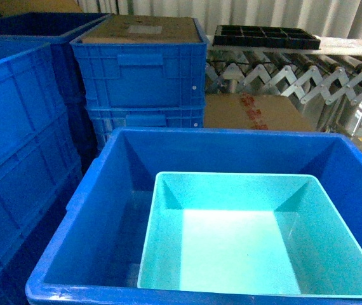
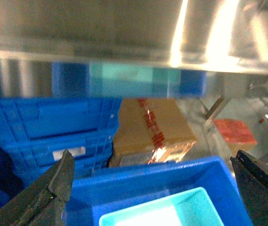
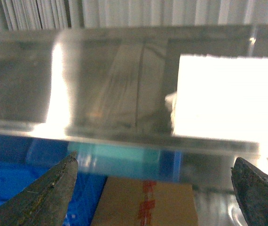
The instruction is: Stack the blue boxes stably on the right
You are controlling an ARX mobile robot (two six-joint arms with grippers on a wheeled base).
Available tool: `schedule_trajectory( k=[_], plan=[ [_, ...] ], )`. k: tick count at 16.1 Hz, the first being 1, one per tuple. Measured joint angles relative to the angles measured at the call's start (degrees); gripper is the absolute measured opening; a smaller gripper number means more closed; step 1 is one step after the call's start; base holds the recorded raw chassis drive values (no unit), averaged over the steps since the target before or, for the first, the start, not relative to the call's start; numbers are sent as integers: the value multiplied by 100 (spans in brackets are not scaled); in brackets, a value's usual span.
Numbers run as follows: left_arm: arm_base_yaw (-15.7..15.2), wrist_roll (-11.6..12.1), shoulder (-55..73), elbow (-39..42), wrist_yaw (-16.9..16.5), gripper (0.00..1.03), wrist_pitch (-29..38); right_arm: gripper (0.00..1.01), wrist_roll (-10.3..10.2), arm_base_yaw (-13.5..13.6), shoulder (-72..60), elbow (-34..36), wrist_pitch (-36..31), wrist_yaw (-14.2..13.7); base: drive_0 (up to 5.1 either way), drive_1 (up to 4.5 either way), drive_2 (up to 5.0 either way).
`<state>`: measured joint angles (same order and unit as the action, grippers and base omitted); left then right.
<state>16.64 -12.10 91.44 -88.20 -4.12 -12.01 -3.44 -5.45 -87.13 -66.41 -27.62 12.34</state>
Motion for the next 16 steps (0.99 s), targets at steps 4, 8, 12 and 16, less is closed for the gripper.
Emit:
schedule_trajectory(
  k=[4, 8, 12, 16],
  plan=[
    [-74, 4, -61, -1626, -61, 98, -181, 98, -170, -20, 223, -1399, 461, -203, 0, 0, 0],
    [-101, 2, -59, -1609, -61, 98, -212, 98, -170, -20, 192, -1408, 514, -205, 0, 0, 0],
    [-240, 901, -1416, 944, 1700, 64, 1495, 62, 227, 136, 1399, 177, 1534, -800, 0, 0, 0],
    [-647, 1084, -2699, 3265, 1558, 33, 2734, 30, 302, 216, 2264, 1998, 614, -920, 0, 0, 0]
  ],
)
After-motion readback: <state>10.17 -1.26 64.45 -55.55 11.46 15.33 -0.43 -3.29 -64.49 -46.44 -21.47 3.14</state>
